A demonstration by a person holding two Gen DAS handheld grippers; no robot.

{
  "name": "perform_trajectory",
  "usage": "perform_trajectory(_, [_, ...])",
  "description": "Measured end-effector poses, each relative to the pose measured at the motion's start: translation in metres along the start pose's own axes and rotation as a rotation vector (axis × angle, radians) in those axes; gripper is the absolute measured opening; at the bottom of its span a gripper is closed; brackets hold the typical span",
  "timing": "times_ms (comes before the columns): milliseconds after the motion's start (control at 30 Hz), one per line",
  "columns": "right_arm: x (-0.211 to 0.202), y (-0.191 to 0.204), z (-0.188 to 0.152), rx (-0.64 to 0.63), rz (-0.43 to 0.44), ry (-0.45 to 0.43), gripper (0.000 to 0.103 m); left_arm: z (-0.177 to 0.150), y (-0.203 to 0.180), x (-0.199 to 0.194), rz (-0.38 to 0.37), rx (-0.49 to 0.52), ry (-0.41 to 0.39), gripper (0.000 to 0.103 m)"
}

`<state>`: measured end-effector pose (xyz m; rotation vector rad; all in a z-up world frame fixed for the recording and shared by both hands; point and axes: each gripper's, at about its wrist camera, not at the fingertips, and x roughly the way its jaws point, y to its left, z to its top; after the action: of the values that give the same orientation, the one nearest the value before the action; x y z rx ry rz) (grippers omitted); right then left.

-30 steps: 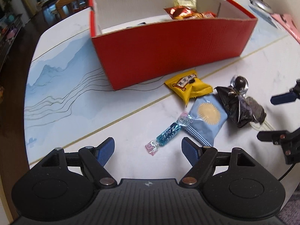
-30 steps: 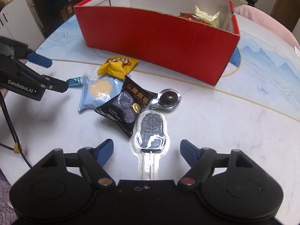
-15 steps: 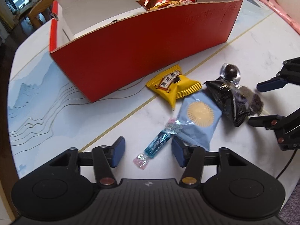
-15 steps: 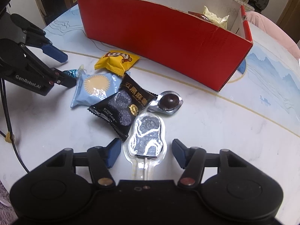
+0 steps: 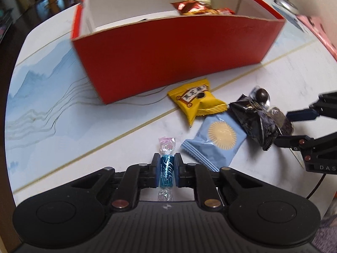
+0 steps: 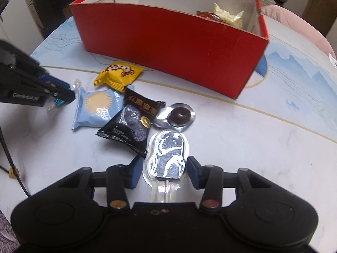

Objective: Organize snacks
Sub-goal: 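Grasp the blue wrapped candy with left tool while right tool grasps chocolate lollipop, then carry the candy and lollipop into the red box and open both tools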

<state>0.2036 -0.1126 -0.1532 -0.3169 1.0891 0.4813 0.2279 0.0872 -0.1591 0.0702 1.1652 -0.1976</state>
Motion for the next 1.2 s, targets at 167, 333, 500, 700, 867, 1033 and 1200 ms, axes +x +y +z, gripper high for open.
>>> perform_trajectory(167, [-0.008, -0.008, -0.004, 0.054, -0.001, -0.016, 0.045, -0.008, 0.013, -0.005, 0.001, -0.117, -0.012, 0.013])
perform_trajectory(333, [-0.021, -0.010, -0.006, 0.104, 0.013, -0.046, 0.041, -0.015, 0.020, -0.017, -0.022, -0.206, -0.040, 0.013])
perform_trajectory(500, [-0.029, -0.007, -0.008, 0.101, 0.012, -0.068, 0.041, -0.022, 0.022, -0.031, -0.033, -0.240, -0.071, 0.013])
perform_trajectory(700, [-0.041, -0.004, -0.012, 0.112, 0.019, -0.092, 0.041, -0.030, 0.021, -0.043, -0.042, -0.260, -0.093, 0.013])
perform_trajectory(867, [-0.061, -0.005, -0.006, 0.128, 0.031, -0.138, 0.041, -0.032, 0.018, -0.060, -0.058, -0.267, -0.121, 0.013])
perform_trajectory(1033, [-0.086, -0.007, 0.011, 0.127, 0.040, -0.210, 0.041, -0.023, 0.013, -0.081, -0.070, -0.251, -0.167, 0.013])
perform_trajectory(1200, [-0.106, -0.014, 0.034, 0.130, 0.048, -0.276, 0.041, -0.004, 0.010, -0.099, -0.065, -0.242, -0.216, 0.013])
